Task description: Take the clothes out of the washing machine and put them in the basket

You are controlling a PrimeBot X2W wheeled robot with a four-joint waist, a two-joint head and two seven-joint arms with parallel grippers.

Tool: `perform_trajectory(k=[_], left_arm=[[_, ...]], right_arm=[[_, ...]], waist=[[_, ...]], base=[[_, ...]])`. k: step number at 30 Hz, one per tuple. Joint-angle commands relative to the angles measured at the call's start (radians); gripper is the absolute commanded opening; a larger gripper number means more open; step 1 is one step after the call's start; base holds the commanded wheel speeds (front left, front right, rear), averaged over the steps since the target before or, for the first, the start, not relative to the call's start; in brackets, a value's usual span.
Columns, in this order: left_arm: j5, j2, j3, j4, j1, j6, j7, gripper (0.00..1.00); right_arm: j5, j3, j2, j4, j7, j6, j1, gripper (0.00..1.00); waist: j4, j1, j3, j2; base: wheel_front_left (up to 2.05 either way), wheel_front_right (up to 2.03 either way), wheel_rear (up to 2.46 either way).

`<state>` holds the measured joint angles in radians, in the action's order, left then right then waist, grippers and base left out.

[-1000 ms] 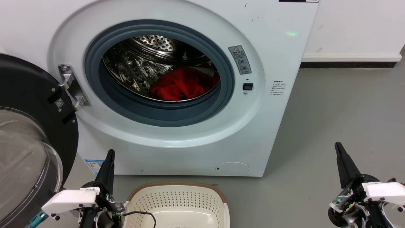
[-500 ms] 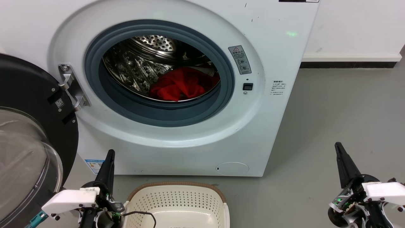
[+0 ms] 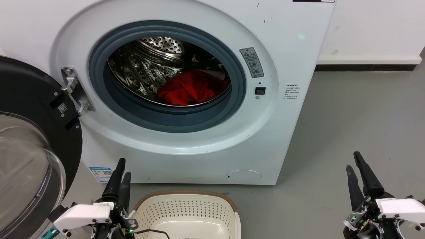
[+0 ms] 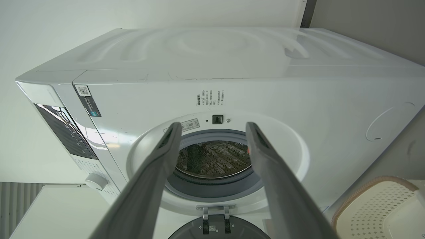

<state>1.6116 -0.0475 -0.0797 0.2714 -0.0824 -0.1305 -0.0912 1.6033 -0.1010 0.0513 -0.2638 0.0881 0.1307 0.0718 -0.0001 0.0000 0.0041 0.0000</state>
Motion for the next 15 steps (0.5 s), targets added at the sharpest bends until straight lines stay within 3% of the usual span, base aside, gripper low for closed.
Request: perform_trajectory(k=[1, 8, 15], left_arm=[[-0.003, -0.002, 0.017, -0.019, -0.034, 0.000, 0.013, 1.00], [-0.035, -0.002, 0.049, -0.034, -0.051, 0.000, 0.048, 1.00], [-0.166, -0.003, 0.066, -0.061, -0.064, 0.000, 0.079, 1.00]], right_arm=[[-0.014, 0.005, 0.000, 0.026, -0.012, 0.000, 0.019, 1.00], [-0.059, 0.012, 0.000, 0.050, -0.046, 0.000, 0.015, 1.00], [-0.212, 0.016, 0.000, 0.078, -0.076, 0.000, 0.010, 1.00]], waist=[[0.000, 0.0000, 0.000, 0.0000], [0.000, 0.0000, 0.002, 0.0000], [0.001, 0.0000, 0.003, 0.0000]], base=[[0.00, 0.00, 0.00], [0.00, 0.00, 0.00], [0.00, 0.00, 0.00]])
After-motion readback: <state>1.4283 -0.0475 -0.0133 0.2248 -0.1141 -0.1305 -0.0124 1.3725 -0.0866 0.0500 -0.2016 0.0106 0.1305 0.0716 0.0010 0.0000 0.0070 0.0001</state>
